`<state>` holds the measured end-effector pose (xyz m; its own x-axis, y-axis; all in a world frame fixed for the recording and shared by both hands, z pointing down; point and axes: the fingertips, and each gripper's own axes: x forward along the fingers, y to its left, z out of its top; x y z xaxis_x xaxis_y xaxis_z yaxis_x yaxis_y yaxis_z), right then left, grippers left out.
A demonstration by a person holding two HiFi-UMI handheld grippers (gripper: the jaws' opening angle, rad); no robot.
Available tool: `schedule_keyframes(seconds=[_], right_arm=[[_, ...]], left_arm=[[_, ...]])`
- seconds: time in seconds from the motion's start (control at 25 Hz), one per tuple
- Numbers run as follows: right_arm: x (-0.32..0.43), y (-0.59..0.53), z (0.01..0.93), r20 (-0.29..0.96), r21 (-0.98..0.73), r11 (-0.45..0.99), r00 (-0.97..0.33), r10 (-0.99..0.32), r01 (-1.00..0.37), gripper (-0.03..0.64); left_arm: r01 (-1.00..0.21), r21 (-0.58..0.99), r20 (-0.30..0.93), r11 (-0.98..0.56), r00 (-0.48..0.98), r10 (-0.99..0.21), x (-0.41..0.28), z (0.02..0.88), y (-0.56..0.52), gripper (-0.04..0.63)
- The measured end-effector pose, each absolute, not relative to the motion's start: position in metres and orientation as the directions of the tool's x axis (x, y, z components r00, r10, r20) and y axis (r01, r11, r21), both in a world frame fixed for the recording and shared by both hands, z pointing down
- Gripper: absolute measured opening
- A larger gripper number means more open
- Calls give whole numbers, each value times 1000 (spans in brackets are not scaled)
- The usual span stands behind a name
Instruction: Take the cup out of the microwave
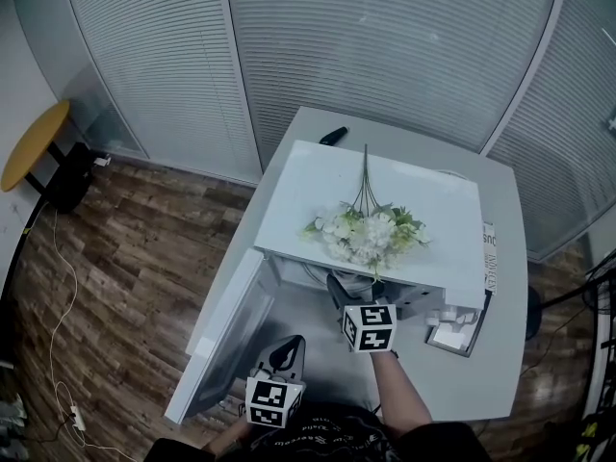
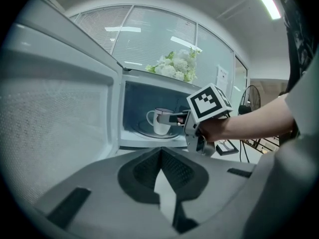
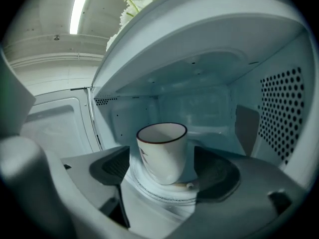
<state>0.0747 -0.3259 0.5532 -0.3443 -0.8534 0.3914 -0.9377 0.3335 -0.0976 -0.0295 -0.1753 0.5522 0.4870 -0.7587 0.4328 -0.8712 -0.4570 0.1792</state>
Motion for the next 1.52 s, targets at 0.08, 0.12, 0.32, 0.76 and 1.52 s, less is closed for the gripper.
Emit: schedule_keyframes(seconds=[0.08,0.12,0.32,0.76,1.52], right_arm=[[75,-330,554,383,-101,324,-337,-860,-941,387],[76,-332,554,378,-103,322,-337,-862,-941,390],[70,-338,559,385,-94,345,-354,-852,-934,399],[67,-350,571,419,-76,344,-343,-841,-936,400],[64,-360,577,448,-45,365,-346,-825,-930,396]], left_arm=[[-870,176,441,-460,487,-754,-30,554,-176,5],[-870,173,444,-461,487,-752,-30,555,-176,5],[-875,178,461,-449,478,-748,-33,560,-179,5],[-861,185,484,-473,499,-719,-25,568,-179,5],[-841,224,498,-492,533,-684,-20,573,-179,5]])
